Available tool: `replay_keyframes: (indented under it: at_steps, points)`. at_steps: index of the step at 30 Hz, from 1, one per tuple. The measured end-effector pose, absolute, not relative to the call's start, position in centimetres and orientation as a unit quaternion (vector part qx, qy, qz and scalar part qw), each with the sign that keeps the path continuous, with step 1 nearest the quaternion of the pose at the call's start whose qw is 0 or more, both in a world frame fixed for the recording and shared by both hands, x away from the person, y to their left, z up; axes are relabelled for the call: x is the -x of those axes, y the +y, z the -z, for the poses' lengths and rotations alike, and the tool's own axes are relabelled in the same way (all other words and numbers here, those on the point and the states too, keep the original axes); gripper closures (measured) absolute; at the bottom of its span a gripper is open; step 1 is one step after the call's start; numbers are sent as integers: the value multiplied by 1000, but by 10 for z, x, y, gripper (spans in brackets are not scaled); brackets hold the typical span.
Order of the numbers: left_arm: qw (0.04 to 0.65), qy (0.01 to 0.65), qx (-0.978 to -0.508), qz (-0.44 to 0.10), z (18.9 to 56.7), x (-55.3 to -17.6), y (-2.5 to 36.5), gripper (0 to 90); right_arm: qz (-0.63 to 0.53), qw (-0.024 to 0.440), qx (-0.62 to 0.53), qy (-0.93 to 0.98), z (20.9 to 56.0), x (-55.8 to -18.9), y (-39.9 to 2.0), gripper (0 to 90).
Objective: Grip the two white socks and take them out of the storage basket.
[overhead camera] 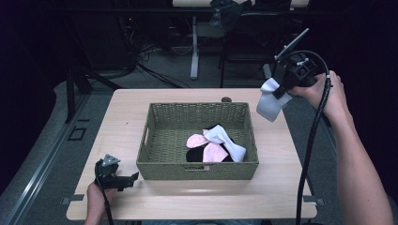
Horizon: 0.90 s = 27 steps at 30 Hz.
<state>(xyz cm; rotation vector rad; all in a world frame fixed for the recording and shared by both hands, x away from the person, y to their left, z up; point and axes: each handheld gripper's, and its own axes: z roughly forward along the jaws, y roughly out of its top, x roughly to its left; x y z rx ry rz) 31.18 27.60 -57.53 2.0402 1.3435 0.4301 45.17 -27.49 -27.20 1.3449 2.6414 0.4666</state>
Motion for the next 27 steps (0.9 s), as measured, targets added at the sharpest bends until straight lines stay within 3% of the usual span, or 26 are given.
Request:
replay_keyframes:
  at_steps: [13,27]
  points:
    - [323,514,-778,-165,576,-312,275,16,-136,58,-478,866,311,-454,-305,790]
    - [323,513,-778,-163,576,-312,276,16,-116,36,-492,862,369,-459,-311,789]
